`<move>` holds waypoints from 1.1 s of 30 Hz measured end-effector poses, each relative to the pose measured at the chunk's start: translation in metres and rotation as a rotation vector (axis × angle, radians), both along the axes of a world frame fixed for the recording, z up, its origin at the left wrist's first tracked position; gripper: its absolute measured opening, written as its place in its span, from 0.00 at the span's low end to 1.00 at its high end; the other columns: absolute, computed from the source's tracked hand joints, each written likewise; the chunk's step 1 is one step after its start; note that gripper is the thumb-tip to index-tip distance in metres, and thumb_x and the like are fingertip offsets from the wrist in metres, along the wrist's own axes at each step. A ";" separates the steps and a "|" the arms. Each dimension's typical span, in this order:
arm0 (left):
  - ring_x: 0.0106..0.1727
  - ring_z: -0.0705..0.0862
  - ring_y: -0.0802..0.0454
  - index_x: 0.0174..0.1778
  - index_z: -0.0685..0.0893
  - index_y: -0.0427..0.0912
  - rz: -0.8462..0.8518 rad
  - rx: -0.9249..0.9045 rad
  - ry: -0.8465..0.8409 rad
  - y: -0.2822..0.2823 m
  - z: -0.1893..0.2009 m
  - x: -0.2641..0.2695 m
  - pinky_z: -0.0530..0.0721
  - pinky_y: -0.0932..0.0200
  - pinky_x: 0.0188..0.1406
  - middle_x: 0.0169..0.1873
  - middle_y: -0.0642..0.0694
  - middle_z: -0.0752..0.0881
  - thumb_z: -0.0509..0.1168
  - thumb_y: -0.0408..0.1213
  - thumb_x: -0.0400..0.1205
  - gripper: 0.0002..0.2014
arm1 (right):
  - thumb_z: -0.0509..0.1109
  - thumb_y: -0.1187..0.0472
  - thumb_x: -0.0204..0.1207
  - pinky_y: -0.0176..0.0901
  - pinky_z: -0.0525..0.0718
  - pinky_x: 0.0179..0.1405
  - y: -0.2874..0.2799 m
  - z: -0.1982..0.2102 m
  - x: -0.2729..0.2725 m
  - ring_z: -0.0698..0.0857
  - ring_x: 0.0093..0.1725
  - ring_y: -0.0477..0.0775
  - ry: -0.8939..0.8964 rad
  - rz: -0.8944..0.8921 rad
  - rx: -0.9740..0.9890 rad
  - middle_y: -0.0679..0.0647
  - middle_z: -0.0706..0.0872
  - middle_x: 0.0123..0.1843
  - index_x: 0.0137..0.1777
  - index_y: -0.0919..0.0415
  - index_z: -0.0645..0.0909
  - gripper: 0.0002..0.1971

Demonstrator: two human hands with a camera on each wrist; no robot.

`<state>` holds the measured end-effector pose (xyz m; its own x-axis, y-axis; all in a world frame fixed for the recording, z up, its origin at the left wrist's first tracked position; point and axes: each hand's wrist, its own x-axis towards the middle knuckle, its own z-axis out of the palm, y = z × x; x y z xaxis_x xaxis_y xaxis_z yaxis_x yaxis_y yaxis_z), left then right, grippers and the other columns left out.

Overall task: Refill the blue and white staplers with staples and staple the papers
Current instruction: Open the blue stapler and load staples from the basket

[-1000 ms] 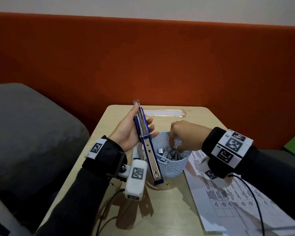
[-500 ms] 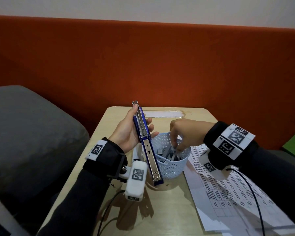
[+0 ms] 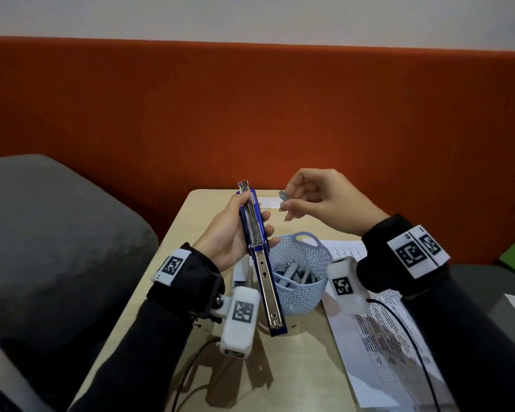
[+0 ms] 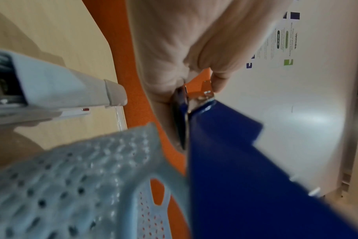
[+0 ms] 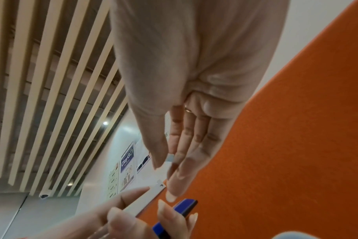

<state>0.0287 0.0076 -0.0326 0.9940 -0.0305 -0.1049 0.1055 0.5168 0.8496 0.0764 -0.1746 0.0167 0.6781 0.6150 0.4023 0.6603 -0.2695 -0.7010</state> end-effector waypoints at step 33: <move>0.28 0.75 0.51 0.51 0.68 0.42 -0.294 -0.143 -0.050 -0.006 -0.003 -0.010 0.85 0.51 0.33 0.35 0.46 0.75 0.48 0.39 0.83 0.07 | 0.68 0.59 0.82 0.43 0.91 0.40 0.025 0.027 0.005 0.92 0.34 0.52 -0.099 -0.030 -0.107 0.55 0.93 0.37 0.45 0.64 0.85 0.10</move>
